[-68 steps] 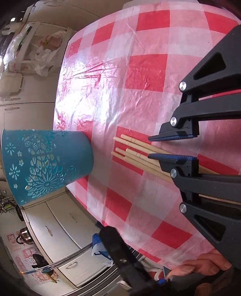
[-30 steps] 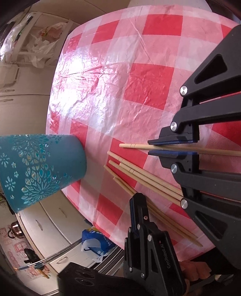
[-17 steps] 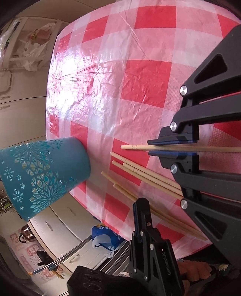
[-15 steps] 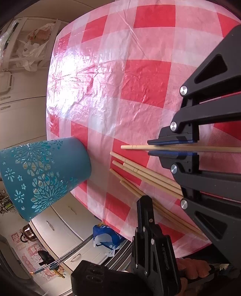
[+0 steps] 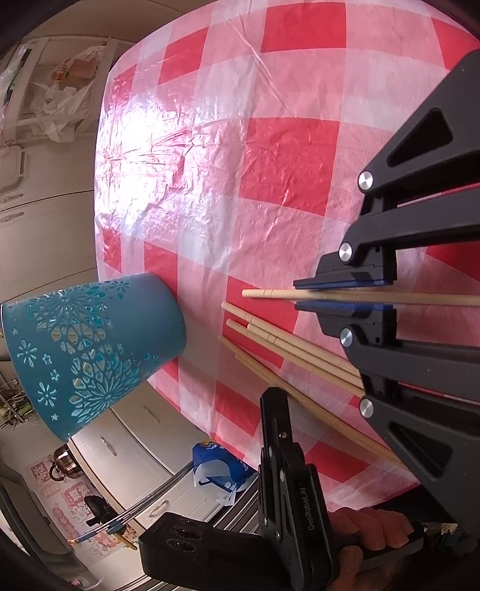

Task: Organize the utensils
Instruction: 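Lift the left gripper's chopstick into the teal bin and open while right holds its chopstick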

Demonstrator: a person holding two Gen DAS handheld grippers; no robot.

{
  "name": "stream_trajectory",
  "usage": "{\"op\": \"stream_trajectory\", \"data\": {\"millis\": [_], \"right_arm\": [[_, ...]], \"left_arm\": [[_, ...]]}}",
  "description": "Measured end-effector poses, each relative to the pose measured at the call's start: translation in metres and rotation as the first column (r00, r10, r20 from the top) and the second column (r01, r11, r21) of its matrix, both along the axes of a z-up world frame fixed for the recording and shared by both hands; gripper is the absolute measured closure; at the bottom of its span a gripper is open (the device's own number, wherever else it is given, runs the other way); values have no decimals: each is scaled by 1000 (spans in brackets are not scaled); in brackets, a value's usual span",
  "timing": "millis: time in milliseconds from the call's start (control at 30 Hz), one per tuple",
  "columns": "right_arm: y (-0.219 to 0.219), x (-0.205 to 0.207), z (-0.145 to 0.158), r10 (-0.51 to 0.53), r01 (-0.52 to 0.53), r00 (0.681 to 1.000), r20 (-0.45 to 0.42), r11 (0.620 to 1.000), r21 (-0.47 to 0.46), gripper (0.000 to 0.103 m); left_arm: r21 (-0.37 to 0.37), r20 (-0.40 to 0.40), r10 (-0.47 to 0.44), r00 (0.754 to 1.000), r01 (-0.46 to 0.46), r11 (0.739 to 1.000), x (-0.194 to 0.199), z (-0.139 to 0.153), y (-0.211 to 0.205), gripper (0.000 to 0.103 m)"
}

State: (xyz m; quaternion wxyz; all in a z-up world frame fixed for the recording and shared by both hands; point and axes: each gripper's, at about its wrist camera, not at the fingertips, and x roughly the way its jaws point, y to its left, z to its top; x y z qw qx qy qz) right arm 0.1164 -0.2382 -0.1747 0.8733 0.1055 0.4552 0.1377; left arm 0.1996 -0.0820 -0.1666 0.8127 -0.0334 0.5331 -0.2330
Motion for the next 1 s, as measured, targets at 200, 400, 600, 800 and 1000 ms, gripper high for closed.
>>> {"op": "stream_trajectory", "data": {"millis": [200, 400, 600, 800, 1000], "right_arm": [[0, -1, 0, -2, 2, 1000, 1, 1000, 2, 97], [-1, -1, 1, -2, 2, 1000, 0, 1000, 5, 97], [-2, -2, 1, -3, 3, 1000, 0, 1000, 11, 97], [1, -2, 2, 0, 0, 1000, 8, 1000, -17, 97], [2, -2, 1, -2, 2, 1000, 7, 1000, -13, 97]], "left_arm": [[2, -41, -6, 999, 6, 1000, 6, 1, 2, 101], [43, -28, 4, 1000, -2, 999, 8, -1, -7, 86], [205, 62, -49, 997, 35, 978, 8, 1, -33, 90], [230, 93, -98, 991, 74, 970, 7, 5, -39, 99], [-111, 363, -50, 930, 96, 989, -9, 80, -6, 99]]}}
